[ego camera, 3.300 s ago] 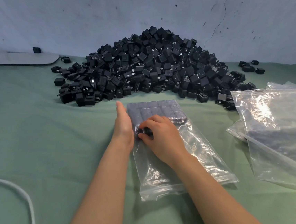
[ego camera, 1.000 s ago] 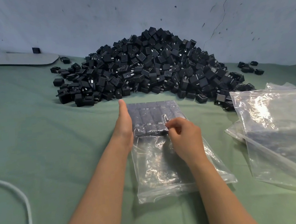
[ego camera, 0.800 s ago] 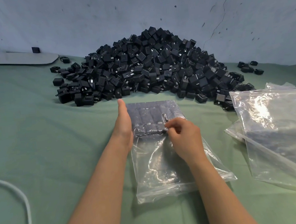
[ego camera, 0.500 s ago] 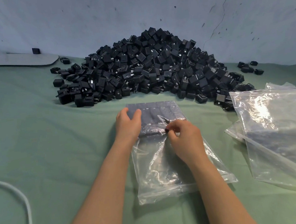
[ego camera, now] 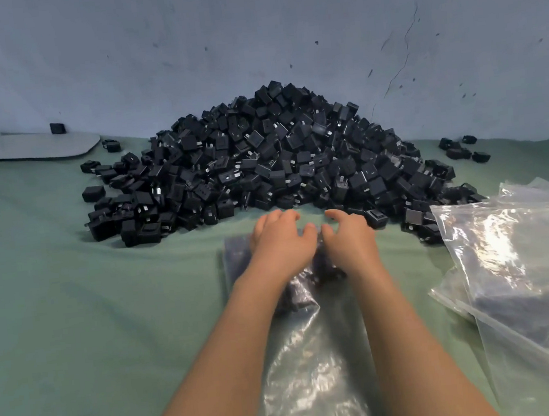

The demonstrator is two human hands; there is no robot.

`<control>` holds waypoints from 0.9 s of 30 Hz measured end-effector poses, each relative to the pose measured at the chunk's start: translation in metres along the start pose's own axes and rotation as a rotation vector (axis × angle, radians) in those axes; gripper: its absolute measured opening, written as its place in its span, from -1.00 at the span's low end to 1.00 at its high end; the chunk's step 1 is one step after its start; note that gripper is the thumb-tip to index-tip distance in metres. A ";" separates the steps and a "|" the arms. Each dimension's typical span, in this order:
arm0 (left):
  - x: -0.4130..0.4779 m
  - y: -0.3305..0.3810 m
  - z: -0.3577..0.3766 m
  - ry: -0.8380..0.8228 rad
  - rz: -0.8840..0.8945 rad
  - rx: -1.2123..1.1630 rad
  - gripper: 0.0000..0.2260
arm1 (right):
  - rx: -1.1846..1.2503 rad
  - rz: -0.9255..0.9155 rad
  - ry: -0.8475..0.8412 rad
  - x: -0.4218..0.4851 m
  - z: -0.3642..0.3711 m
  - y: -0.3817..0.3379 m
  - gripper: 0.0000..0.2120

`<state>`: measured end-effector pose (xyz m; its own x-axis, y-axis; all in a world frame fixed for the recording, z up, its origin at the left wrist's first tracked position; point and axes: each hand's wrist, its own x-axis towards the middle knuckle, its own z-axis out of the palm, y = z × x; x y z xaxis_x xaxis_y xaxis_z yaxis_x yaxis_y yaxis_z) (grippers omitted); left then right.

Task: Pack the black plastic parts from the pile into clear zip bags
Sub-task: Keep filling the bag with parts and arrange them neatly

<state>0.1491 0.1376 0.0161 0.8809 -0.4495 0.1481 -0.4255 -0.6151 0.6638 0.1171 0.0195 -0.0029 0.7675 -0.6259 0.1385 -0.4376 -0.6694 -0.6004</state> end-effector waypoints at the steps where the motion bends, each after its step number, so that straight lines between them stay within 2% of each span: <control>1: 0.008 0.001 0.001 0.002 -0.010 -0.022 -0.61 | -0.024 0.018 -0.012 0.012 0.007 -0.001 -0.58; 6: 0.037 -0.003 0.004 0.008 -0.075 -0.215 -0.68 | -0.071 0.142 -0.036 0.056 0.025 -0.001 -0.57; 11: 0.039 -0.008 0.005 0.038 -0.136 -0.398 -0.73 | -0.069 0.200 0.074 0.064 0.028 0.003 -0.66; 13: 0.035 -0.010 0.002 0.062 -0.155 -0.461 -0.73 | 0.054 0.211 0.102 0.061 0.023 0.001 -0.67; 17: 0.019 -0.015 -0.012 0.054 -0.186 -0.585 -0.73 | 0.491 0.135 0.118 0.039 -0.007 -0.007 -0.72; 18: 0.014 -0.016 -0.015 0.039 -0.188 -0.628 -0.72 | 0.489 0.089 0.111 0.032 -0.015 -0.009 -0.74; 21: -0.001 -0.017 -0.021 0.000 -0.199 -0.705 -0.73 | 0.275 -0.021 0.043 0.011 -0.026 -0.009 -0.77; 25: -0.011 -0.019 -0.021 0.024 -0.242 -0.738 -0.86 | 0.147 -0.037 -0.126 -0.008 -0.017 -0.002 -0.69; 27: -0.013 -0.020 -0.021 0.028 -0.259 -0.746 -0.88 | 0.104 -0.054 -0.145 -0.009 -0.009 0.000 -0.66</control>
<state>0.1506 0.1696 0.0164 0.9420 -0.3290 -0.0667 0.0367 -0.0965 0.9947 0.1063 0.0214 0.0026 0.8516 -0.5206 0.0623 -0.3485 -0.6507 -0.6746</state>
